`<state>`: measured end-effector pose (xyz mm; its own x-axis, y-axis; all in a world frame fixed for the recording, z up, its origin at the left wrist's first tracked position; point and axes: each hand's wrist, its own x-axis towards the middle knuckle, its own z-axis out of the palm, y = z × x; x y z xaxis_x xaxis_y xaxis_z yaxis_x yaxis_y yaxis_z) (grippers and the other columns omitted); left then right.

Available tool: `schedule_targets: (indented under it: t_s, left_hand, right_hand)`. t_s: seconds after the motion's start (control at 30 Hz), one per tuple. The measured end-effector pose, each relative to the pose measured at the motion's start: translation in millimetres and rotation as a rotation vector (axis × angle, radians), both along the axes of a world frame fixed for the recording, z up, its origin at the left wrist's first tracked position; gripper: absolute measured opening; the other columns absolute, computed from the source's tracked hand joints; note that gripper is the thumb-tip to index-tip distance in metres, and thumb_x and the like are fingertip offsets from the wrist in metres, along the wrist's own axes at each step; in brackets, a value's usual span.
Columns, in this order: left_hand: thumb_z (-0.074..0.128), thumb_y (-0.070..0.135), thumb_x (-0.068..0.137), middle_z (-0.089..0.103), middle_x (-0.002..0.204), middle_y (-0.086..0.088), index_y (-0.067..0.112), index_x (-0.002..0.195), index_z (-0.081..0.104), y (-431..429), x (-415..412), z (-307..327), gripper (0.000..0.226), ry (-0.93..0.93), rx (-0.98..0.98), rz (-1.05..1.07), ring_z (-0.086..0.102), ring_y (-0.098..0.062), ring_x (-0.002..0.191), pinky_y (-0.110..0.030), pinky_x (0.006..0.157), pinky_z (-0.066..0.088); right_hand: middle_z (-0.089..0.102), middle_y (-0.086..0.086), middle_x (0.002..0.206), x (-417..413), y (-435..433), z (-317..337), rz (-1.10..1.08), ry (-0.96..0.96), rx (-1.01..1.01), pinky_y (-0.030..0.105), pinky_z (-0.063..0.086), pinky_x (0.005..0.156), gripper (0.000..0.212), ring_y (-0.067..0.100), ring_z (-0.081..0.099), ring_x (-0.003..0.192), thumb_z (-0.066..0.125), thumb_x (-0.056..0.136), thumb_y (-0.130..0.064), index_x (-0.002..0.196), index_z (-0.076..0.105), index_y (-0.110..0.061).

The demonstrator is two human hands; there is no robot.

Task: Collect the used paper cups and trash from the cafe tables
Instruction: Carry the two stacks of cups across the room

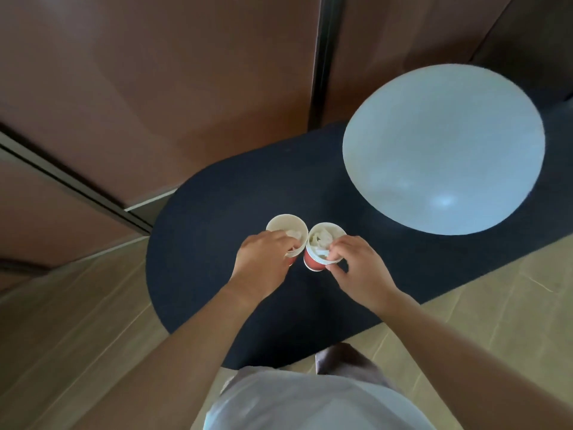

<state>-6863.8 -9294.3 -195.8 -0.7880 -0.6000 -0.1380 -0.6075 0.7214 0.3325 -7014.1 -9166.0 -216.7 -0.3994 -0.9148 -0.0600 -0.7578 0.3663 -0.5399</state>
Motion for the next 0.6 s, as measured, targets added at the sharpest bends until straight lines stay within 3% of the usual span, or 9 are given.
schedule_targets:
  t_s: [0.27, 0.6]
  left_hand:
    - [0.057, 0.014, 0.085, 0.065, 0.107, 0.011, 0.029, 0.111, 0.062, -3.0, -27.8, -41.0, 0.031, -0.032, 0.040, 0.200, 0.059, -0.018, 0.097, -0.027, 0.086, 0.042]
    - [0.061, 0.016, 0.084, 0.066, 0.107, 0.007, 0.027, 0.111, 0.063, 1.1, -42.5, -86.3, 0.030, -0.098, 0.087, 0.344, 0.060, -0.021, 0.098, -0.030, 0.088, 0.041]
  right_hand:
    - [0.064, 0.000, 0.092, -43.5, -38.5, -38.4, 0.189, -0.008, 0.102, 0.035, 0.051, 0.066, 0.012, 0.021, 0.056, 0.089, 0.069, 0.075, -0.009, 0.078, 0.058, -0.008]
    - [0.061, 0.001, 0.089, -53.0, -54.8, -79.4, 0.236, 0.019, 0.143, 0.026, 0.036, 0.056, 0.014, 0.024, 0.057, 0.084, 0.069, 0.073, -0.004, 0.081, 0.060, -0.011]
